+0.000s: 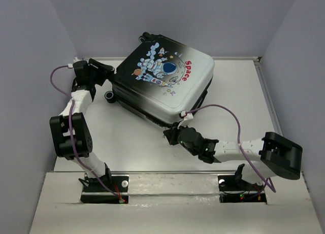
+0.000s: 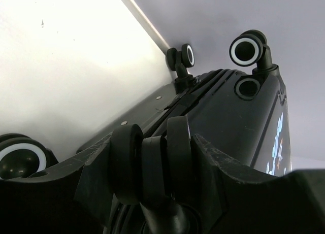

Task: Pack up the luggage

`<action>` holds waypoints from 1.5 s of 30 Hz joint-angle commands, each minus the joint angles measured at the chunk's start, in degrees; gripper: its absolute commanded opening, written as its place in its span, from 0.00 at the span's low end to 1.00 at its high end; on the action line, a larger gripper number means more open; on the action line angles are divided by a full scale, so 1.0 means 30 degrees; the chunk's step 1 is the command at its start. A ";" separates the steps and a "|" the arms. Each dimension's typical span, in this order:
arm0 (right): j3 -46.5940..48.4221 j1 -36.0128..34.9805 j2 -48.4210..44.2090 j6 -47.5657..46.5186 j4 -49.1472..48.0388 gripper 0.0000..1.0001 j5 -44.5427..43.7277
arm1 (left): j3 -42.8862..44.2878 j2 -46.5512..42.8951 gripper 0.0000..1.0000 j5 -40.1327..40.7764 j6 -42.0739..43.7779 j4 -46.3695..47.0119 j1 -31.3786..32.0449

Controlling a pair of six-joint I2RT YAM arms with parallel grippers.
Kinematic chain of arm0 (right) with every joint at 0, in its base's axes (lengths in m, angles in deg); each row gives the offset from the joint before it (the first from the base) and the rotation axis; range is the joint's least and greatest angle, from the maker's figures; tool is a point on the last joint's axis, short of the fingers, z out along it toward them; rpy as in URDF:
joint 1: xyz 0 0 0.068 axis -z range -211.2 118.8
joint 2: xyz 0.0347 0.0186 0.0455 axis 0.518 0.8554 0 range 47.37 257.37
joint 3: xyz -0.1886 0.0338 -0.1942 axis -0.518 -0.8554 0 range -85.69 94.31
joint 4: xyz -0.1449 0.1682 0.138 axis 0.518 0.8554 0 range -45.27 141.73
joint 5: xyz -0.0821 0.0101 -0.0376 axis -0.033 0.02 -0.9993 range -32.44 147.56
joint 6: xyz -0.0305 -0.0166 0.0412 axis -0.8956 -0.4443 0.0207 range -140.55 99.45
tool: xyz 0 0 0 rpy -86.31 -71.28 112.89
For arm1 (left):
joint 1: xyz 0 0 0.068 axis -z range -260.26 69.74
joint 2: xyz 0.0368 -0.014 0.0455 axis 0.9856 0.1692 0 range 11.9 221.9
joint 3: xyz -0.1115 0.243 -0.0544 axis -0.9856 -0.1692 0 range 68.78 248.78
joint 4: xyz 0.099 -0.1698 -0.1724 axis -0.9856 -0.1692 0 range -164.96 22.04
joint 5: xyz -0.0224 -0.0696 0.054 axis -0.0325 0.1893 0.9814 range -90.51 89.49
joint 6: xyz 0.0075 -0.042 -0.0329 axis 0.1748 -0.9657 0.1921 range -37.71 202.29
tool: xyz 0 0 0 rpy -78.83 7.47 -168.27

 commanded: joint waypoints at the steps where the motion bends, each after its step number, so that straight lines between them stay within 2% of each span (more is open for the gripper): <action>1: 0.1470 -0.0530 0.1370 -0.1056 0.0927 0.07 0.1850 | -0.1060 -0.1658 0.06 -0.0253 0.0193 0.3846 0.0567; 7: 0.5773 -0.0530 0.4300 -0.2287 0.1131 0.07 0.2815 | -0.1942 -0.2479 0.06 -0.0632 0.0778 0.4142 0.1680; 11: 0.9317 -0.0530 0.7492 -0.3135 0.1774 0.07 0.3139 | -0.2733 -0.4177 0.06 -0.1305 0.0983 0.3585 0.1799; 12: 1.0775 -0.0530 0.8020 -0.3225 0.1921 0.07 0.3285 | -0.2617 -0.4441 0.06 -0.1394 0.1709 0.2656 0.1798; 20: 1.6052 -0.0530 1.1889 -0.5272 0.2012 0.07 0.3314 | -0.3783 -0.7893 0.06 -0.2798 0.4320 -0.1012 0.1681; 24: 1.8515 -0.0530 1.3648 -0.7351 0.1221 0.07 0.5152 | -0.5280 -0.9655 0.06 -0.3971 0.4469 -0.1774 0.1476; 31: 2.1040 -0.0354 1.5874 -0.8353 0.0252 0.07 0.9171 | -0.7037 -1.2086 0.06 -0.6782 0.4178 -0.2802 0.0919; 35: 2.0374 0.0025 1.6404 -0.7447 -0.0535 0.07 1.0725 | -0.9228 -1.4367 0.06 -0.6491 0.4093 -0.3273 0.0890; 37: 1.8971 0.0027 1.5443 -0.6918 -0.1354 0.07 1.1048 | -1.0141 -1.5133 0.06 -0.6522 0.3594 -0.2775 0.0890; 39: 1.5315 0.0027 1.2908 -0.6013 -0.2703 0.14 1.0790 | -1.1168 -1.5926 0.06 -0.6580 0.3416 -0.2451 0.0948; 40: 1.2459 0.0027 1.1787 -0.5661 -0.2880 0.35 1.0612 | -1.1490 -1.6189 0.06 -0.6465 0.3677 -0.2480 0.0949; 42: 0.9806 0.0027 0.9240 -0.4988 -0.2475 0.59 1.0668 | -1.1697 -1.6570 0.06 -0.6201 0.3883 -0.2568 0.0948; 43: 0.8807 0.0027 0.6587 -0.4693 -0.0181 0.75 1.0408 | -1.1785 -1.6891 0.06 -0.5794 0.4087 -0.2597 0.1065; 45: 0.7747 0.0027 0.4170 -0.4282 0.3516 0.83 1.0027 | -1.1728 -1.7011 0.06 -0.5352 0.4323 -0.2627 0.1270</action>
